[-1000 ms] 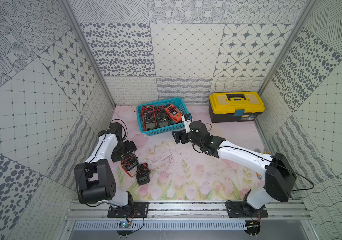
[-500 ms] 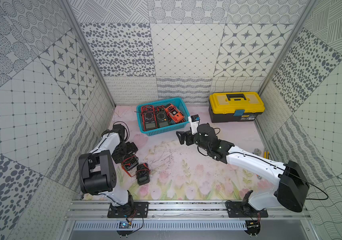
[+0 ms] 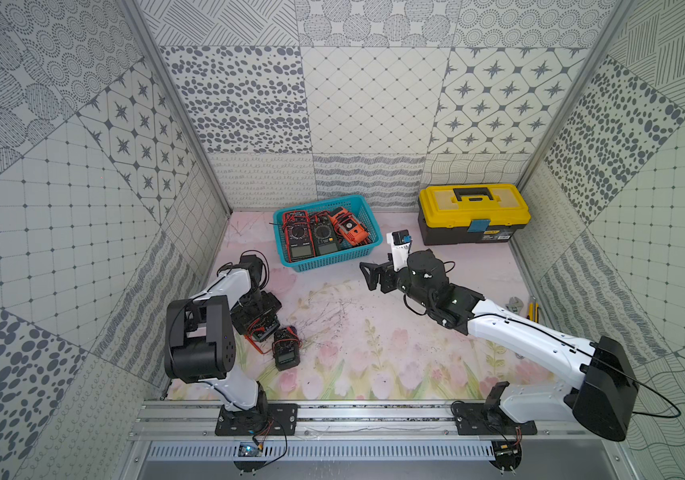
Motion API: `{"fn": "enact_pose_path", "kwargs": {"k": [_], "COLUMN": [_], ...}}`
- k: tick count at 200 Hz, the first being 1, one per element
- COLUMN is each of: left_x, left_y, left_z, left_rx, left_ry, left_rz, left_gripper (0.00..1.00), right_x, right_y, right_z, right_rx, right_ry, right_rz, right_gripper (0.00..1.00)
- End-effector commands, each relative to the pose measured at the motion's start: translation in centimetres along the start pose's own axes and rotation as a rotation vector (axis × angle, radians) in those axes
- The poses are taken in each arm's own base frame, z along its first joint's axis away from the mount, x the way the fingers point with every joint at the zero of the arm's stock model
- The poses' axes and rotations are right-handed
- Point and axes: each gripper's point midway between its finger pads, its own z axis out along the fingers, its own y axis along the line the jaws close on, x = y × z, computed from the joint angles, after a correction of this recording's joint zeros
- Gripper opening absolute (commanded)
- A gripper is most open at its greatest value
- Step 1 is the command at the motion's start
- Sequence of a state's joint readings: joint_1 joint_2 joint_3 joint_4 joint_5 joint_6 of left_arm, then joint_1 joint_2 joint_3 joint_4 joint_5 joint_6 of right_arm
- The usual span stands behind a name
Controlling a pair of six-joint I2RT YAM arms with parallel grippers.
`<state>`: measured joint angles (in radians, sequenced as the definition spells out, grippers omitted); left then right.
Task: Put the multimeter into the basket
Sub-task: Pick up the multimeter from the center of the board.
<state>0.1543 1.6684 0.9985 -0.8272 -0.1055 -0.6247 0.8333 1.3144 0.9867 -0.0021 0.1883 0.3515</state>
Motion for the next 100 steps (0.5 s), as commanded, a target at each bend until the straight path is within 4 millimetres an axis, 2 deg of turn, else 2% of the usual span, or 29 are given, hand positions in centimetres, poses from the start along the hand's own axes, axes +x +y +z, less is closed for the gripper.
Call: {"fn": "enact_pose_path", "kwargs": {"k": [1,30,63,100], "left_x": [0.5,0.5,-0.8,-2.1], "left_y": [-0.6,-0.3,-1.2,-2.3], "left_z": [2.1,1.1,-3.0,-9.4], "left_rx": [0.007,0.021,0.099,0.158], "left_ry": [0.028,-0.016,-0.118,-0.259], "left_rz": [-0.08,-0.076,-0.066,-0.018], "left_gripper": [0.71,0.34,0.01,0.0], "right_x": [-0.8,-0.8,-0.8,-0.3], "right_y": [-0.7,-1.6,-2.3,-3.2], "right_z": [-0.9,-1.7,-2.7,-3.9], "right_rx": [0.031,0.063,0.085,0.107], "right_ry": [-0.034,-0.039,-0.054,-0.065], "right_rz": [-0.01,-0.008,0.018,0.056], "right_gripper": [0.99,0.98,0.98,0.98]}}
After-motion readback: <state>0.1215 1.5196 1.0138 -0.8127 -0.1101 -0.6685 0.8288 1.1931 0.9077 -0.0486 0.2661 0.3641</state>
